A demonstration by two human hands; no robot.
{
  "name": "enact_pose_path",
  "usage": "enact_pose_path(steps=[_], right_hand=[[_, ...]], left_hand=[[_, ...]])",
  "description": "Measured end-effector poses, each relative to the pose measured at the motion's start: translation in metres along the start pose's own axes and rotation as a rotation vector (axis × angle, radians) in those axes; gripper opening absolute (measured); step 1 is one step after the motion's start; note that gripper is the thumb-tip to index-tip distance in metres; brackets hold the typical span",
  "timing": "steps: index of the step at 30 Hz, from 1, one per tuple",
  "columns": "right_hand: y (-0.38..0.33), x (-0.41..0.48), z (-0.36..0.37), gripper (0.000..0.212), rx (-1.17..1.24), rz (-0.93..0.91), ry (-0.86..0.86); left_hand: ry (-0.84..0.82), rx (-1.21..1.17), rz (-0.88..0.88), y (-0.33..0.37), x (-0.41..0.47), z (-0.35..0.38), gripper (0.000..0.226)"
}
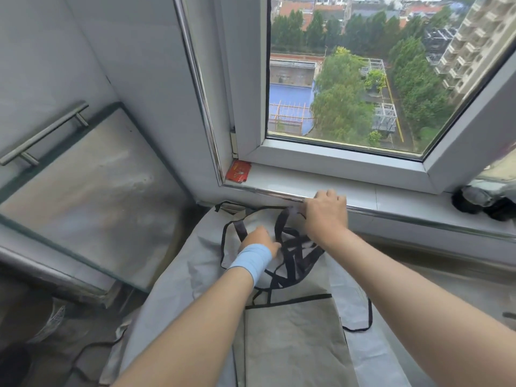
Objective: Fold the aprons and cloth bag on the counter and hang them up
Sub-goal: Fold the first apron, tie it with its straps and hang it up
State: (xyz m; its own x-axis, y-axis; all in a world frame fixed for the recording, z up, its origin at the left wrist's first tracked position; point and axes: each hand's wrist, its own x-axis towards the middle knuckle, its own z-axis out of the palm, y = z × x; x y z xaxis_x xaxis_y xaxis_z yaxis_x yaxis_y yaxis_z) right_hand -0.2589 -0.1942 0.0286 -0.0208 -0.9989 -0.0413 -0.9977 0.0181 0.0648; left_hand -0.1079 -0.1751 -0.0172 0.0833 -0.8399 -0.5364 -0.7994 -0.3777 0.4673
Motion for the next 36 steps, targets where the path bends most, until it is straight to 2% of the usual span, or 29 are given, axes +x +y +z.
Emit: enact_pose_path(steps=[2,4,5,8,10,12,14,17,20,24,26,27,28,30,32,34,36], right_hand=[[0.002,-0.009,0.02,0.023,-0.069,-0.211,0.051],[-0.003,-0.014,0.039,0.019,-0.016,-0.42,0.083],[-0.008,-0.016,0.046,0.021,-0.01,-0.454,0.077],[-0.018,-0.018,0.059,0.025,0.065,-0.222,-0.077],[-0.018,-0.016,0.073,0.037,0.109,-0.084,-0.165],[-0.016,-0.014,0.085,0.056,0.165,-0.075,-0.194],[-0.014,-0.01,0.094,0.065,0.192,-0.128,-0.19],[-0.011,-0.007,0.094,0.05,0.307,-0.127,-0.156],[-0.008,-0.003,0.08,0.025,0.389,-0.044,-0.078],[-0.01,0.002,0.046,0.016,0.47,-0.003,0.007],[-0.012,0.007,0.029,0.015,0.526,0.052,0.0],[-0.013,0.009,0.021,0.015,0.591,0.103,-0.019],[-0.013,0.01,0.013,0.017,0.69,0.167,-0.042],[-0.014,0.013,-0.002,0.021,1.008,0.335,-0.071],[-0.018,0.011,-0.015,0.024,1.381,0.512,-0.112],[-0.021,0.012,-0.016,0.025,1.524,0.552,-0.128],[-0.024,0.012,-0.013,0.04,1.484,0.499,-0.146]], left_hand=[[0.015,0.015,-0.038,0.002,0.007,0.005,0.041],[-0.003,0.056,-0.057,0.007,0.015,0.012,0.033],[-0.006,0.07,-0.068,0.007,0.017,0.014,0.031],[-0.038,-0.004,-0.086,0.01,0.026,0.024,0.028],[-0.078,-0.09,-0.078,0.011,0.035,0.031,0.031],[-0.102,-0.132,-0.058,0.01,0.042,0.038,0.03],[-0.133,-0.185,-0.025,0.01,0.045,0.042,0.027],[-0.107,-0.209,0.06,0.012,0.041,0.036,0.012],[-0.02,-0.167,0.072,0.02,0.033,0.011,0.019],[0.056,-0.05,0.112,0.026,0.027,-0.039,0.034],[0.023,-0.056,0.14,0.028,0.023,-0.069,0.016],[-0.03,-0.084,0.138,0.03,0.018,-0.084,0.007],[-0.077,-0.095,0.122,0.031,0.017,-0.097,0.017],[-0.158,-0.011,0.065,0.028,0.01,-0.117,0.017],[-0.264,0.038,0.025,0.023,0.004,-0.125,0.035],[-0.341,-0.19,-0.004,0.017,-0.002,-0.126,0.032],[-0.248,-0.588,0.007,0.01,-0.005,-0.124,0.018]])
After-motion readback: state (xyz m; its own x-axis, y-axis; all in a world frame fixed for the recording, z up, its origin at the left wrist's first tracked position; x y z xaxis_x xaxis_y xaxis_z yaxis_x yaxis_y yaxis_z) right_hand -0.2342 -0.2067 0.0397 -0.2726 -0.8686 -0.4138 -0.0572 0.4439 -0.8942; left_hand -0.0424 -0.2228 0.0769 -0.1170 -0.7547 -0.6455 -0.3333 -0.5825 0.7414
